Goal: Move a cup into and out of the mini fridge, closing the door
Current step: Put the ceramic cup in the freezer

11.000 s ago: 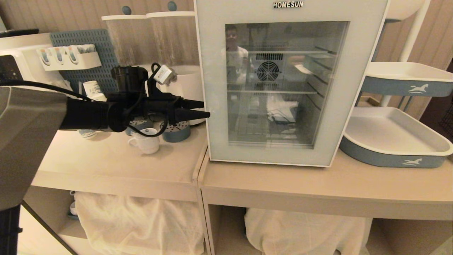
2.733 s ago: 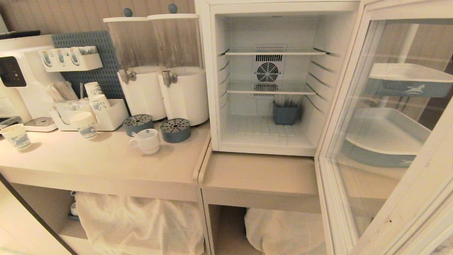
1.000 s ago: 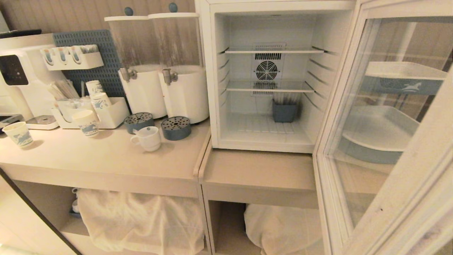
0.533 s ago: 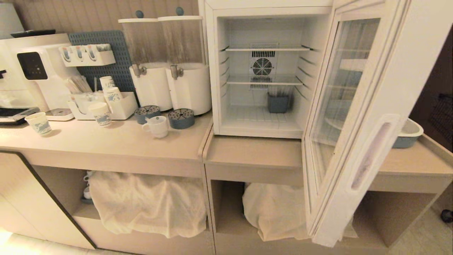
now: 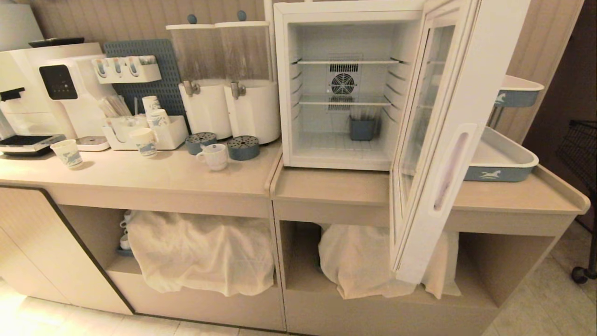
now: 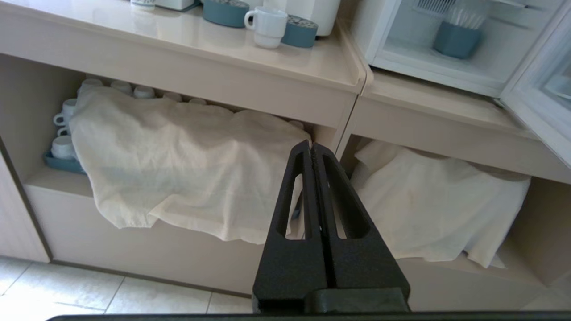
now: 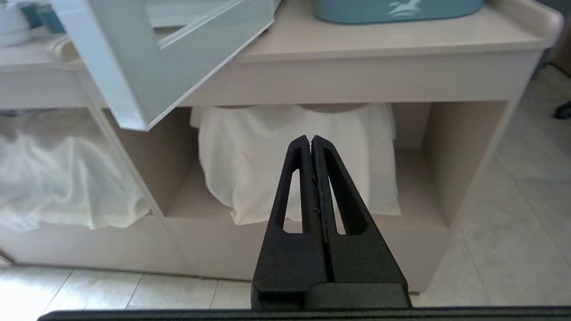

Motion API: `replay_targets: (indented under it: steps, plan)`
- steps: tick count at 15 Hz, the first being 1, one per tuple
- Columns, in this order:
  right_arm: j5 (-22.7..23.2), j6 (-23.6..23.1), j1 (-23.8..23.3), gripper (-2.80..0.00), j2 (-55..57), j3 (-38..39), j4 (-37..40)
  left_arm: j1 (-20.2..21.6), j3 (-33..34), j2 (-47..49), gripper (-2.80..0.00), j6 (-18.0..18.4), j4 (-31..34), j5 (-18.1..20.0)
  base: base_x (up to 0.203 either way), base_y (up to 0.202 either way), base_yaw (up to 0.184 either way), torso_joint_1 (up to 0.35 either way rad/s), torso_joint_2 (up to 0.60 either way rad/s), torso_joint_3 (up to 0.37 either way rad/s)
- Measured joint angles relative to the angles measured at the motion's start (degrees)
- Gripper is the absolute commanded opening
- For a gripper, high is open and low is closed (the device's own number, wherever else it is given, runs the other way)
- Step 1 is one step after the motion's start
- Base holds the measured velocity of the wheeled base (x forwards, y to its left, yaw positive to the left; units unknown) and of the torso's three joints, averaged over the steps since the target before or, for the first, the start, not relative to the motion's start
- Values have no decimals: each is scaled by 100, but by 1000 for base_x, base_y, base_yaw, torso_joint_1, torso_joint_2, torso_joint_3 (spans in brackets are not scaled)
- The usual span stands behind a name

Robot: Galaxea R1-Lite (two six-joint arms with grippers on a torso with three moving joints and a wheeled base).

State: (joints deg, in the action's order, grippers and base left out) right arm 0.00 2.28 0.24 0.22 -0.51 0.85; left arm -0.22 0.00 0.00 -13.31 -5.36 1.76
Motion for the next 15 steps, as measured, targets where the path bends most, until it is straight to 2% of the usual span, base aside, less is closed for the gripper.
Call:
replay_targets:
  steps: [4, 15]
  plan:
    - [-2, 0, 6, -280, 0, -1, -1, 9, 0, 0, -280, 11, 3, 8, 1, 58, 1, 0, 3, 2]
    - [0, 0, 0, -280, 0, -1, -6, 9, 0, 0, -280, 23, 18, 6, 0, 193, 1, 2, 2, 2]
